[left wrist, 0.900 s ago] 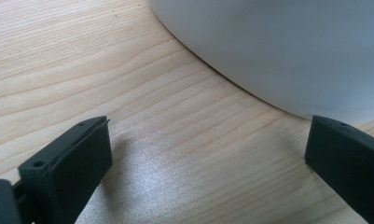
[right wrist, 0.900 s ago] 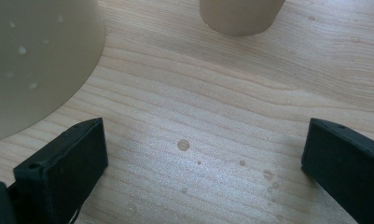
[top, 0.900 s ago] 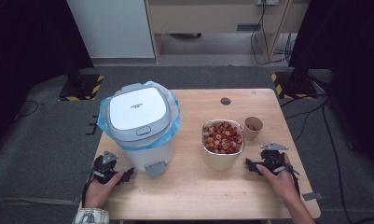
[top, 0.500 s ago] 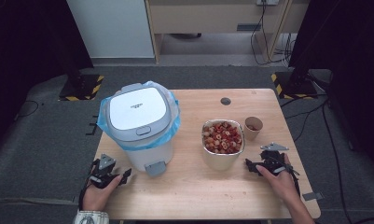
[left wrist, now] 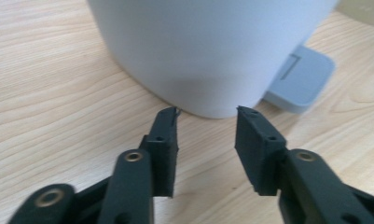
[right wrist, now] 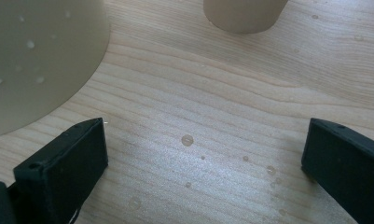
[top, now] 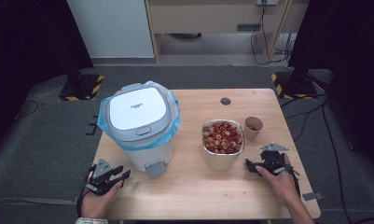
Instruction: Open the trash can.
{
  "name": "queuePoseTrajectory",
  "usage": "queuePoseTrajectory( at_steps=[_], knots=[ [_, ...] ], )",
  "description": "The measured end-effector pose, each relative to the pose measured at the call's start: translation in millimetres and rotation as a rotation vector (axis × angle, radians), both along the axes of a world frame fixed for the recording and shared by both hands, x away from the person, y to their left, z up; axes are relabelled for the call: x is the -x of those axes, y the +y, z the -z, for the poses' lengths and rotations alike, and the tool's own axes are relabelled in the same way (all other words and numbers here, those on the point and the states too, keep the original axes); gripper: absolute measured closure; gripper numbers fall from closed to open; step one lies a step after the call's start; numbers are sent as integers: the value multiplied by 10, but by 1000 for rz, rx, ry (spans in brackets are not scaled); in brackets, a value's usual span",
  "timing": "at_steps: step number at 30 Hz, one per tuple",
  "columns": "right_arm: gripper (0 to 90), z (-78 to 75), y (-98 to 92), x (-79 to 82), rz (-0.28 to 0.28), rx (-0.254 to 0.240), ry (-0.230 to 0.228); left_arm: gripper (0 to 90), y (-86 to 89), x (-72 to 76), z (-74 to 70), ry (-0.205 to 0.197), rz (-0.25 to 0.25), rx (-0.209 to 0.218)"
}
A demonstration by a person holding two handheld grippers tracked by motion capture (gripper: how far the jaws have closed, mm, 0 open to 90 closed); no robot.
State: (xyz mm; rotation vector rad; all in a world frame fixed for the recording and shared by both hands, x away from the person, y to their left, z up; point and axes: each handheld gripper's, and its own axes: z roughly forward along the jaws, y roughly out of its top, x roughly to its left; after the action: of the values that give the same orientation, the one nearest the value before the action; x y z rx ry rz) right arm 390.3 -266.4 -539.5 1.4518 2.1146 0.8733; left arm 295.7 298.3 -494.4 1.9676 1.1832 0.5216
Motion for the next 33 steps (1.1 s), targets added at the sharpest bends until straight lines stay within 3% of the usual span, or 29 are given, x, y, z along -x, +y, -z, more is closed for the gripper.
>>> queuePoseTrajectory(
  at_steps=[6, 19, 25, 33],
  knots=[
    [5, 0, -1, 1, -1, 0, 0, 707, -99, 52, -59, -29, 47, 15],
    [5, 0, -2, 1, -2, 0, 0, 866, -340, 20, -77, -21, 143, 23],
    [6, 0, -1, 1, -2, -1, 1, 893, -458, -14, -65, -13, 179, 17],
    [5, 0, -3, 2, -4, 0, 0, 897, -522, -59, -58, -10, 186, 22]
  ],
)
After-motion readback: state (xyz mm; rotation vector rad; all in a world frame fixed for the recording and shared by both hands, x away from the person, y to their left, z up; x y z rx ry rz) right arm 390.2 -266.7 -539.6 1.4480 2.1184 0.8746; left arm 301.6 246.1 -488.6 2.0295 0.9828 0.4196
